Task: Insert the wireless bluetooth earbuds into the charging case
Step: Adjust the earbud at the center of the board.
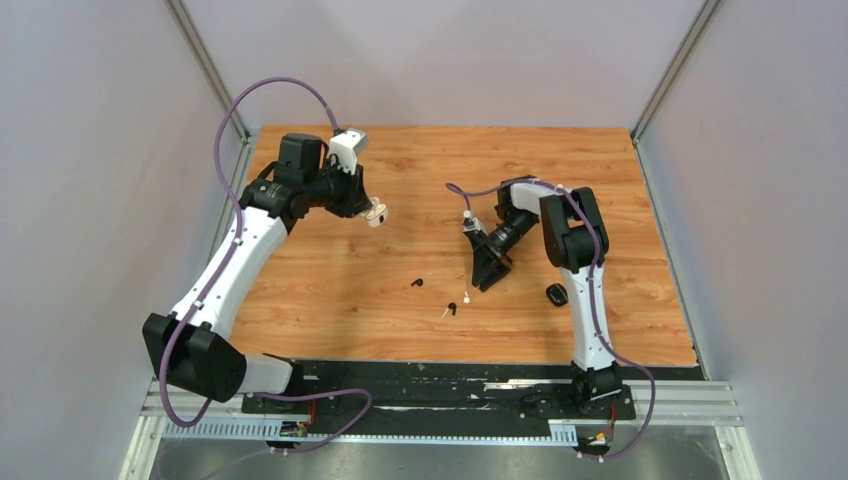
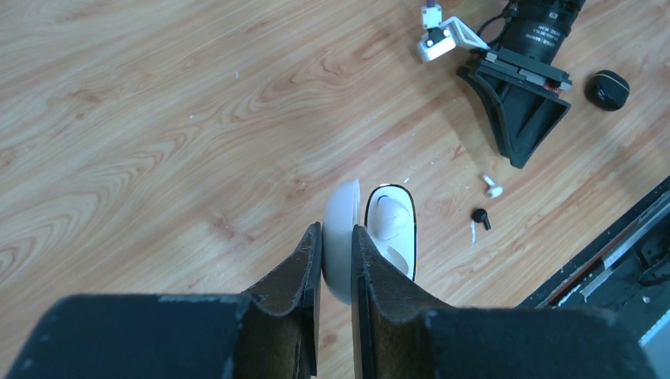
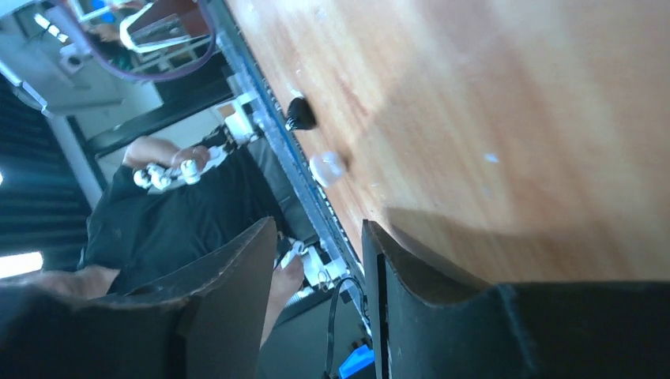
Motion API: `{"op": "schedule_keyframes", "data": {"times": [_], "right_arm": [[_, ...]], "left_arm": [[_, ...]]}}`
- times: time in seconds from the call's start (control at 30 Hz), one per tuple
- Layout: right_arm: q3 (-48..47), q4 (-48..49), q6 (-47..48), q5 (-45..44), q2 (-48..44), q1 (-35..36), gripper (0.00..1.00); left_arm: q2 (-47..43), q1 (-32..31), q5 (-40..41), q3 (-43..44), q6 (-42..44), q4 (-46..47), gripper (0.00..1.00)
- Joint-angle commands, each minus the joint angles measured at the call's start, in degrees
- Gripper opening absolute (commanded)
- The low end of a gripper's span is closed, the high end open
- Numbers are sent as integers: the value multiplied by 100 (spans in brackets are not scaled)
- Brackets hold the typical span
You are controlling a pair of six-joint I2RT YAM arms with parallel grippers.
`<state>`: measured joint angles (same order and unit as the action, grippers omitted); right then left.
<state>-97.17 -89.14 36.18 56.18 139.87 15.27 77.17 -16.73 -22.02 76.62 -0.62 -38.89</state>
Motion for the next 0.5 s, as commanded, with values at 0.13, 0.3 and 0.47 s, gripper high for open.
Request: {"op": "schedule_keyframes", "data": {"times": [0.13,0.3,0.47], "right_arm": [[-916,852,-1045,-1975,-318,-347,48],[-390,1737,-213,-1577,-1817,-510,46],[1733,4442,949,-784,-4122,-314,45]], "left_arm": [[-49,30,-16,357,53,-39,0],[33,30,29,448,54,-5,0],[94,30,19,440,54,114,0]]}}
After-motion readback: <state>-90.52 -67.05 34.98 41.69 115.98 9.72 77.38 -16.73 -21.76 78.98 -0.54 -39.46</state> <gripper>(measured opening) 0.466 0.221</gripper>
